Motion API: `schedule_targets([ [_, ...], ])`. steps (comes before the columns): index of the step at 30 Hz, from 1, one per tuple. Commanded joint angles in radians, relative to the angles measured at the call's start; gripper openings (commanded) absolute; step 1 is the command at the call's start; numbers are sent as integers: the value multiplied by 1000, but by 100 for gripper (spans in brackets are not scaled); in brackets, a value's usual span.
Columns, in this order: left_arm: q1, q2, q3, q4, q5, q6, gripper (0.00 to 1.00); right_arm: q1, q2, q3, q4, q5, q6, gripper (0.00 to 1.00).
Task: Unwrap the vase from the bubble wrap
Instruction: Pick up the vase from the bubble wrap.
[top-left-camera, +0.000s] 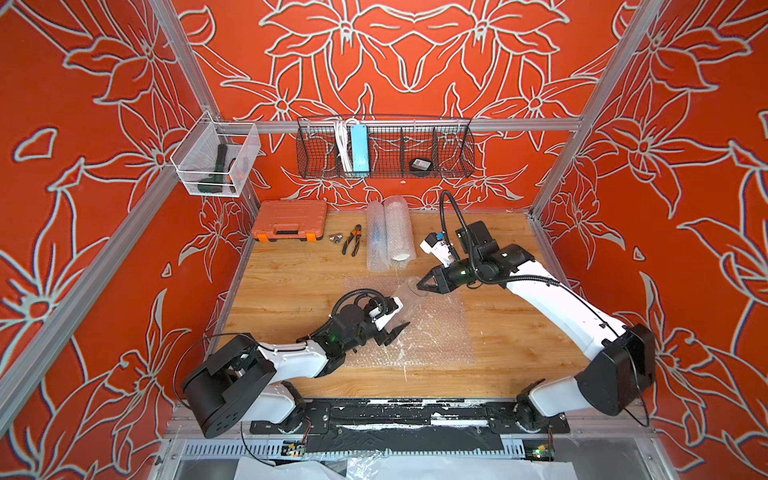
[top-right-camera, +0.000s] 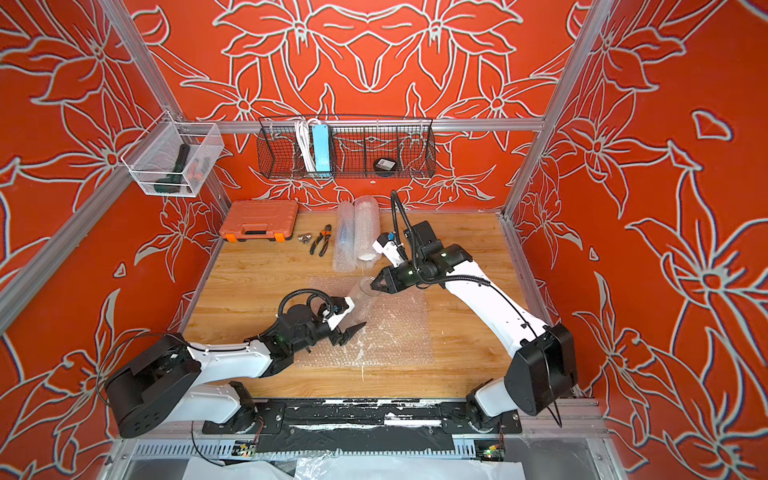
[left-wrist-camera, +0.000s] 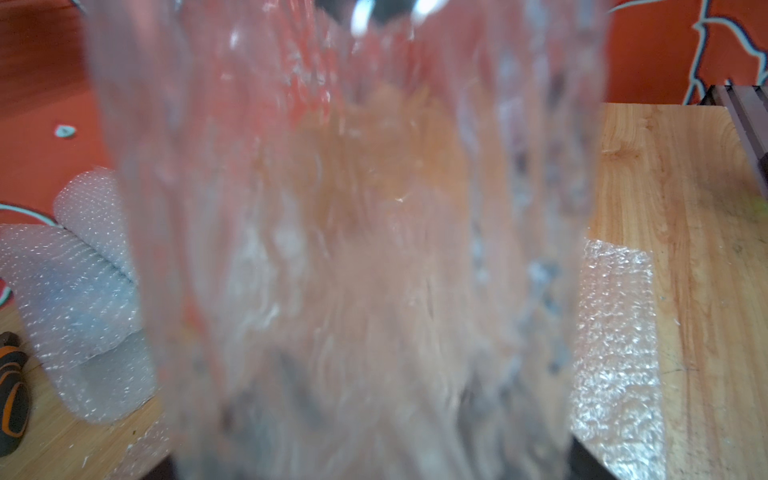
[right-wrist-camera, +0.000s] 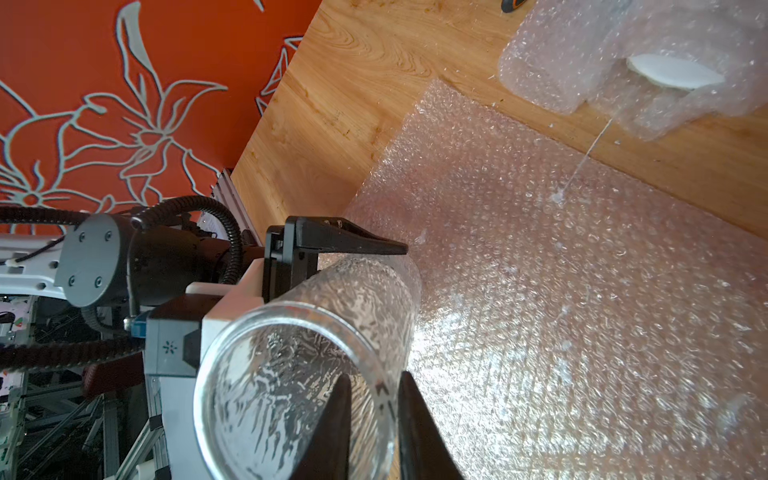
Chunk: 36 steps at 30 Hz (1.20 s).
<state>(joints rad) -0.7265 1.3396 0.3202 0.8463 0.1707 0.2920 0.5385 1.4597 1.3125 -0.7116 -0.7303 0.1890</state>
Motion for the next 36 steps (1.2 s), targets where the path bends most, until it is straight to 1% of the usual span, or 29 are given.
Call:
schedule_targets([
  [1, -2, -14, 44, 86, 11, 10, 63, 8, 11, 31, -44, 18, -15, 19],
  [9, -3, -10, 47, 82, 11, 8, 64, 14, 14, 39, -67, 57, -14, 7],
  [16, -2, -5, 52, 69, 24, 16, 66, 17, 10, 56, -84, 83, -14, 0],
  [19, -2, -2, 58, 62, 34, 16, 64, 20, 13, 54, -82, 72, -14, 0],
  [22, -2, -3, 63, 58, 39, 16, 64, 24, 18, 49, -79, 59, -14, 8],
  [27, -2, -5, 79, 31, 48, 24, 63, 34, 34, 48, -85, 51, -22, 22],
  [29, -2, -4, 83, 27, 51, 25, 63, 39, 40, 48, -90, 47, -26, 27],
  [32, -2, -3, 88, 18, 51, 27, 63, 44, 48, 49, -89, 47, -28, 26],
  [33, -2, -2, 89, 16, 50, 29, 63, 47, 49, 48, -91, 50, -28, 24],
  [36, -2, 2, 90, 13, 44, 27, 63, 49, 51, 53, -100, 76, -29, 13],
])
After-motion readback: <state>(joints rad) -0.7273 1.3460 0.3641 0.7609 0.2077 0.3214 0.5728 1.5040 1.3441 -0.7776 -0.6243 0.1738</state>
